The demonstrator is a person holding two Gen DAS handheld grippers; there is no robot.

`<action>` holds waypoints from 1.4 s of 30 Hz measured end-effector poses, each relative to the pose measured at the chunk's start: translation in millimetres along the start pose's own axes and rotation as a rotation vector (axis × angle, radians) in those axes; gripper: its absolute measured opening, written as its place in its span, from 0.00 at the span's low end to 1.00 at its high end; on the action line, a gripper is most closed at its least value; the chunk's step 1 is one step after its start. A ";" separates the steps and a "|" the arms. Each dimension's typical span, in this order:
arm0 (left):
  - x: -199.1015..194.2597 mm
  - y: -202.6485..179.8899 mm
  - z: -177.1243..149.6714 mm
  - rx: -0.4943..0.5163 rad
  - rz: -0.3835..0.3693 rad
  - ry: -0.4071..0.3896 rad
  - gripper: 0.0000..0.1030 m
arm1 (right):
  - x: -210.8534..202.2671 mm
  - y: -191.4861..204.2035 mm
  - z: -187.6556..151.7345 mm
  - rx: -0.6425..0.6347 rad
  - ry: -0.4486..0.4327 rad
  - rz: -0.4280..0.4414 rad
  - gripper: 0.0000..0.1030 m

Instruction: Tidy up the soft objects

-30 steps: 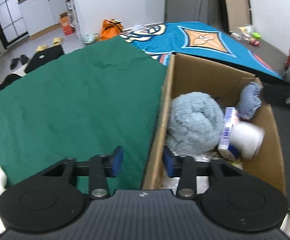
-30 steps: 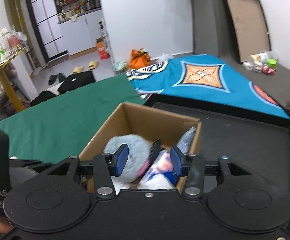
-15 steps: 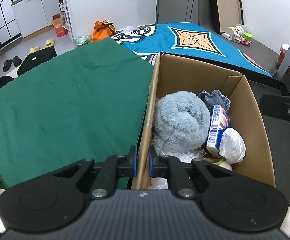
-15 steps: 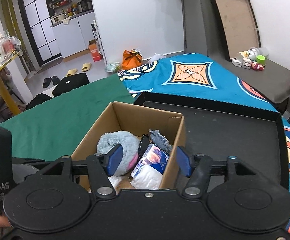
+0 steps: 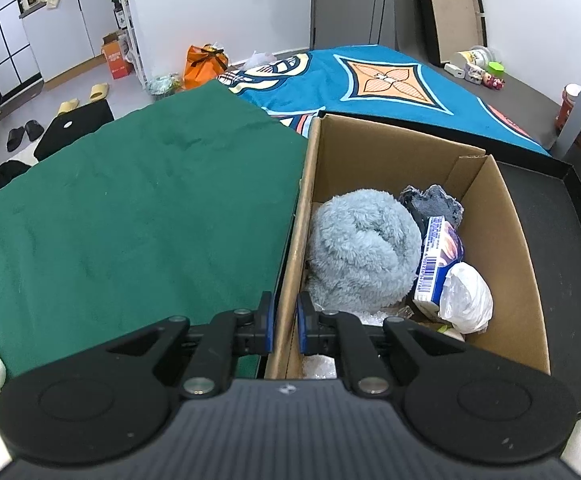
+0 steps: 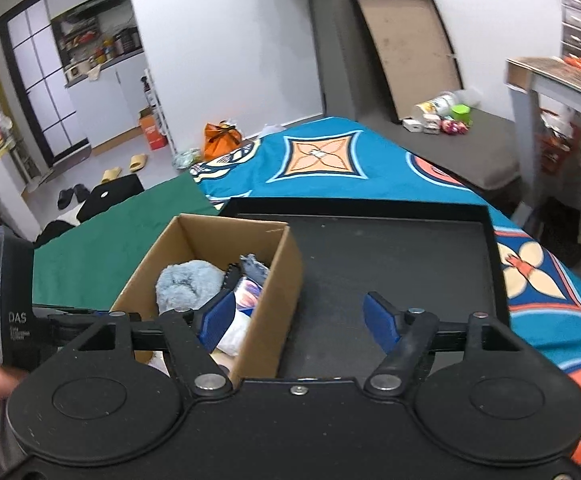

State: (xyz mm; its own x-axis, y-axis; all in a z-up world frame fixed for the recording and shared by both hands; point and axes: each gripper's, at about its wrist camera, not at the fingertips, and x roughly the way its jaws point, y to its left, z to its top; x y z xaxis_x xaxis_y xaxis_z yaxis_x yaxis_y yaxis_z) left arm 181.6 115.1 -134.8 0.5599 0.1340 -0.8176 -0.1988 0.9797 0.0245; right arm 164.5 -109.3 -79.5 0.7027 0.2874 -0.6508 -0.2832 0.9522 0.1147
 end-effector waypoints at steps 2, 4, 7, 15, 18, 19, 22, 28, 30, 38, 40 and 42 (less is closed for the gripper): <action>-1.7 -1.0 1.5 -0.002 0.013 0.020 0.11 | -6.3 -5.5 -2.4 0.018 -0.006 -0.003 0.76; -7.7 -3.5 2.7 0.009 0.036 0.018 0.13 | -11.6 -11.0 -2.6 0.035 -0.010 -0.004 0.77; -19.6 -7.8 4.4 0.034 0.057 0.009 0.14 | -17.3 -19.8 -3.8 0.066 -0.011 -0.003 0.81; -56.0 -17.9 8.4 0.033 0.055 -0.012 0.45 | -42.1 -37.5 -5.9 0.133 -0.041 0.006 0.96; -73.8 -23.6 10.2 0.039 0.038 -0.032 0.57 | -51.3 -42.7 -6.3 0.156 -0.052 0.014 0.98; -79.3 -24.8 10.6 0.038 0.024 -0.032 0.61 | -54.2 -44.9 -5.6 0.160 -0.058 0.016 0.99; -94.7 -29.0 10.5 0.036 0.007 -0.049 0.72 | -65.2 -47.4 -4.3 0.158 -0.085 0.022 1.00; -121.7 -35.9 10.5 0.025 0.006 -0.081 0.84 | -82.7 -48.9 -5.4 0.164 -0.107 0.021 1.00; -131.0 -38.1 10.0 0.027 0.000 -0.091 0.86 | -86.9 -48.5 -5.3 0.163 -0.108 0.024 1.00; -165.6 -42.4 5.3 0.021 -0.035 -0.116 0.92 | -103.4 -48.1 -5.2 0.163 -0.111 0.018 1.00; -173.0 -43.4 3.8 0.025 -0.037 -0.122 0.93 | -107.6 -47.5 -5.0 0.160 -0.114 0.022 1.00; -180.4 -44.3 1.9 0.033 -0.035 -0.131 0.93 | -112.5 -46.4 -3.5 0.158 -0.117 0.025 1.00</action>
State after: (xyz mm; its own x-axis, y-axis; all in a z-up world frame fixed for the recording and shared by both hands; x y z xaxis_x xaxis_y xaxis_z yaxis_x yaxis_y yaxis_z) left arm 90.9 47.8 12.7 0.6667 0.1162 -0.7362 -0.1522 0.9882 0.0181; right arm 96.3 -186.1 -14.3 0.7708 0.3120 -0.5554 -0.2017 0.9465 0.2518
